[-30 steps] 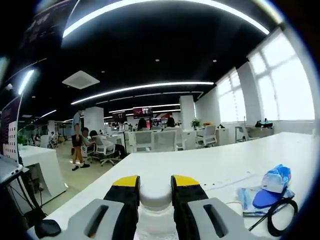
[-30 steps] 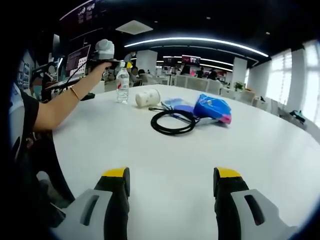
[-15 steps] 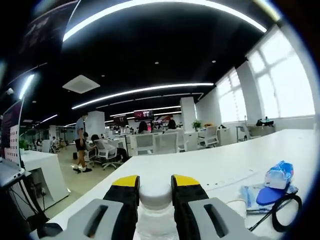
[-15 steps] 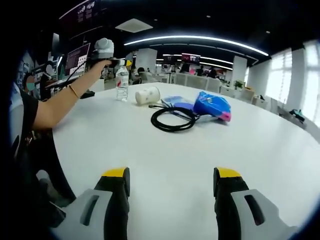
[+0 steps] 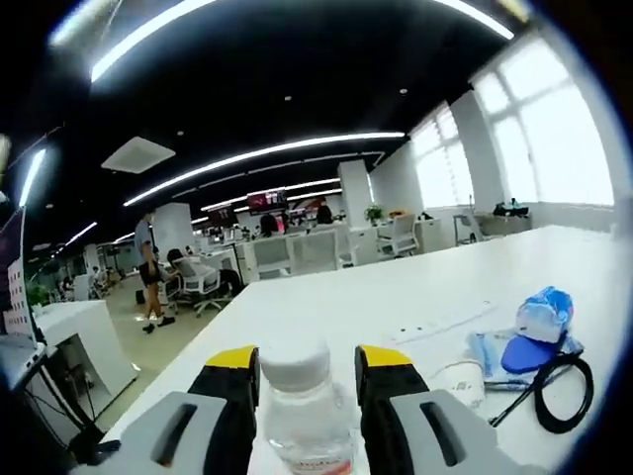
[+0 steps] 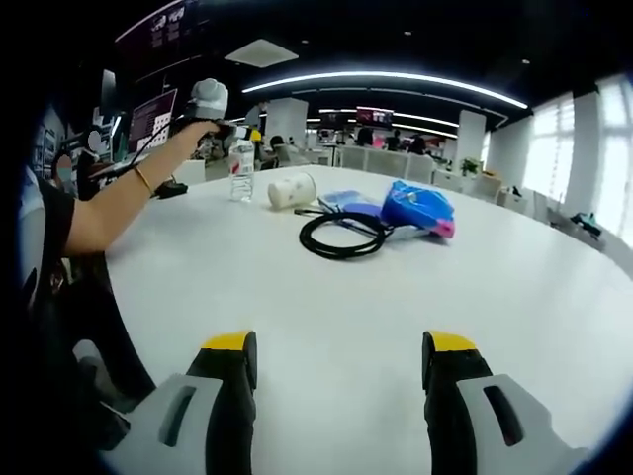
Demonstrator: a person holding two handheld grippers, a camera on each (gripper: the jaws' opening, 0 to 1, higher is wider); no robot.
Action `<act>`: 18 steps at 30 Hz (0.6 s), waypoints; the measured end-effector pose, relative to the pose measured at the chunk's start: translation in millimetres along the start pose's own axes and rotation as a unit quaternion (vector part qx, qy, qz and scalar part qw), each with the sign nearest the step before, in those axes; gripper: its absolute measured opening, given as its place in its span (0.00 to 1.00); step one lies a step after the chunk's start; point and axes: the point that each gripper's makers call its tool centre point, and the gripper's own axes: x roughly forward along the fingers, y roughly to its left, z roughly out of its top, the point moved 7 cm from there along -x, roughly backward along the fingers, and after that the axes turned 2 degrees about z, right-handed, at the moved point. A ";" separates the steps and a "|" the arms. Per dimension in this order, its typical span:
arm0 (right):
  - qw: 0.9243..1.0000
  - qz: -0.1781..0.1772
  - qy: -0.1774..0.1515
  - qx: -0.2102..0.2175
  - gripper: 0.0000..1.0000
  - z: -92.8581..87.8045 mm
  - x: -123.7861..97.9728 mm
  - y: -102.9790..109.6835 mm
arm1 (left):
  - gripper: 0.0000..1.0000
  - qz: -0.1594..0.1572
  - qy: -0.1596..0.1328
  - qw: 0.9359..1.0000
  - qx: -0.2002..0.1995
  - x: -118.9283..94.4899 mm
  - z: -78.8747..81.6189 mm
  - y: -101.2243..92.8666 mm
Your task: Arrange the tabletop items into an orderly group along one side of the table until the central work area is clear of visible clutter.
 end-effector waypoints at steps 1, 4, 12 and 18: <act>1.000 0.000 -0.001 0.001 0.65 0.1 -0.4 0.2 | 0.45 -0.005 0.008 1.000 -0.003 1.5 -2.3 -0.5; 1.000 0.001 -0.003 0.002 0.65 0.2 -1.2 1.0 | 0.48 -0.015 0.013 1.000 -0.022 5.3 -8.0 -0.5; 1.000 -0.002 -0.001 0.003 0.65 -1.9 -3.5 -0.4 | 0.55 -0.015 0.011 0.999 -0.035 0.7 -6.8 1.1; 1.000 0.004 -0.004 0.001 0.65 0.1 -2.2 2.1 | 0.50 0.008 0.000 0.999 -0.037 -18.6 17.3 12.3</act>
